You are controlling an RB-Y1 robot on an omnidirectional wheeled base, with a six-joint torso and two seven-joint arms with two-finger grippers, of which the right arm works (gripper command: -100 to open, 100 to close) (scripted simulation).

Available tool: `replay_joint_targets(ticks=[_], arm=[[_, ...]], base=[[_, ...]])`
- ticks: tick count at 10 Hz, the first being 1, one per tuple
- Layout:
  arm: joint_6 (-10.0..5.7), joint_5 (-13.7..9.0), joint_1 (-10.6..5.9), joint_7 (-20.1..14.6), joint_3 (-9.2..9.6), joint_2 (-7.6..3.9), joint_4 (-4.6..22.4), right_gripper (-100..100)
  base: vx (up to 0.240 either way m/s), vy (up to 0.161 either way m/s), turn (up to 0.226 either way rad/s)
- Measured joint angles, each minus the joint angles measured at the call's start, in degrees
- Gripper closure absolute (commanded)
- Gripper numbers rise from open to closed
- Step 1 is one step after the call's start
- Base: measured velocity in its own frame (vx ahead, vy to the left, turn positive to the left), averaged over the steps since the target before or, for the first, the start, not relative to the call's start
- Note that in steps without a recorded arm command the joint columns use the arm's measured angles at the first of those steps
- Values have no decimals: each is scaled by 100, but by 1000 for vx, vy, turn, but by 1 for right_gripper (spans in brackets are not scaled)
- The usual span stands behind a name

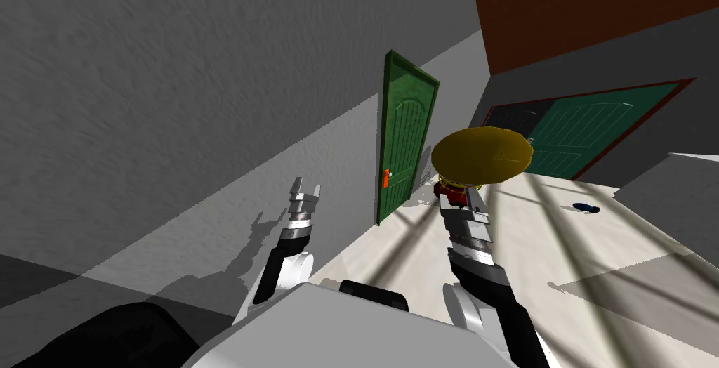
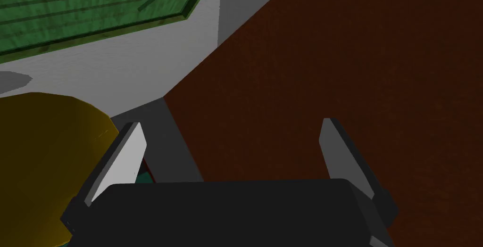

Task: Pull the door open

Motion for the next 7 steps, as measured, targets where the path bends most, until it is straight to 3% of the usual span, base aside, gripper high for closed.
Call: replay_joint_targets(ticks=[7], arm=[[-76, 428, -282, 507, 4, -338, 704, -100]], base=[[91, -40, 65]])
